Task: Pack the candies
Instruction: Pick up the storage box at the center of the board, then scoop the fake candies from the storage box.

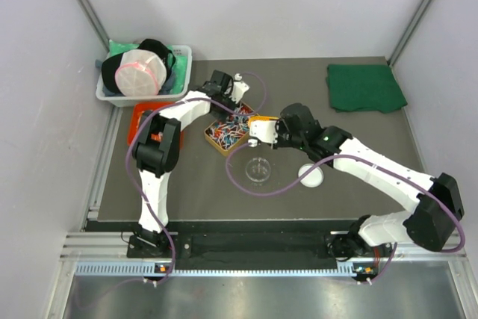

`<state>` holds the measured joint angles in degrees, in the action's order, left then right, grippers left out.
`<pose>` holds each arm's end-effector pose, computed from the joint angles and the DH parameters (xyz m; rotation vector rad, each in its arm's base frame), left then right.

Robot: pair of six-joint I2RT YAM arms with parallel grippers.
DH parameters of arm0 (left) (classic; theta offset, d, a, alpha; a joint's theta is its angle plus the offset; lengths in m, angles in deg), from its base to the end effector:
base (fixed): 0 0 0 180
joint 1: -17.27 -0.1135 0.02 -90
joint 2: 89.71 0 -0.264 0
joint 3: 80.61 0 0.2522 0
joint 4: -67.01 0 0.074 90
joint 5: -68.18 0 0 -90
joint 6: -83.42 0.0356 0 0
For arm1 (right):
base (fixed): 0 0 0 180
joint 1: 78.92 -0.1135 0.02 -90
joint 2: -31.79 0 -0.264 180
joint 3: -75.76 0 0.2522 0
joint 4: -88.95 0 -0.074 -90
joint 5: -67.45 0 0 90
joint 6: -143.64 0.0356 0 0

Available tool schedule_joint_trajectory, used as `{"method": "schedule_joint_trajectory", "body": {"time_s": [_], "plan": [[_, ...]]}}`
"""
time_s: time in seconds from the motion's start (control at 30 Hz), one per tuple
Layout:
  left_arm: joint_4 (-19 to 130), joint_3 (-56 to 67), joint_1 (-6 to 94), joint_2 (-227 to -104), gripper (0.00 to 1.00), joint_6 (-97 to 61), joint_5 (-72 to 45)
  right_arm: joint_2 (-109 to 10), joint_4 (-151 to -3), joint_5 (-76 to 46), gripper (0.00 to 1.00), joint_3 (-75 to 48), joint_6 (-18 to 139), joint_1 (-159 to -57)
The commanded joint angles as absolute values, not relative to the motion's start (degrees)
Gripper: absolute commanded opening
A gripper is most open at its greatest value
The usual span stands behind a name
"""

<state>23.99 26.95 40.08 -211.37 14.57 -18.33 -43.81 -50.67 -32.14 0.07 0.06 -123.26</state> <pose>0.4256 -0.1813 0.1848 0.9823 2.3721 -0.0892 0.2114 0.1983 0.2991 -1.6582 1.5607 -0.2751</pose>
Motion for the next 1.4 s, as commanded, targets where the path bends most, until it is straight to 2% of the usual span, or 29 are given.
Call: {"method": "schedule_joint_trajectory", "body": {"time_s": [0.0, 1.0, 1.37], "plan": [[22.7, 29.3, 41.1, -208.1, 0.00, 16.4, -17.1, -44.5, -53.0, -37.7, 0.00, -1.2, -4.4, -125.8], [22.7, 31.9, 45.1, -202.2, 0.00, 19.8, -21.4, -65.7, -51.2, -52.2, 0.00, -15.4, -23.3, -126.5], [21.8, 32.9, 45.2, -201.2, 0.00, 18.3, -17.2, -70.3, -52.7, -56.3, 0.00, -18.6, -27.9, -126.5]]}}
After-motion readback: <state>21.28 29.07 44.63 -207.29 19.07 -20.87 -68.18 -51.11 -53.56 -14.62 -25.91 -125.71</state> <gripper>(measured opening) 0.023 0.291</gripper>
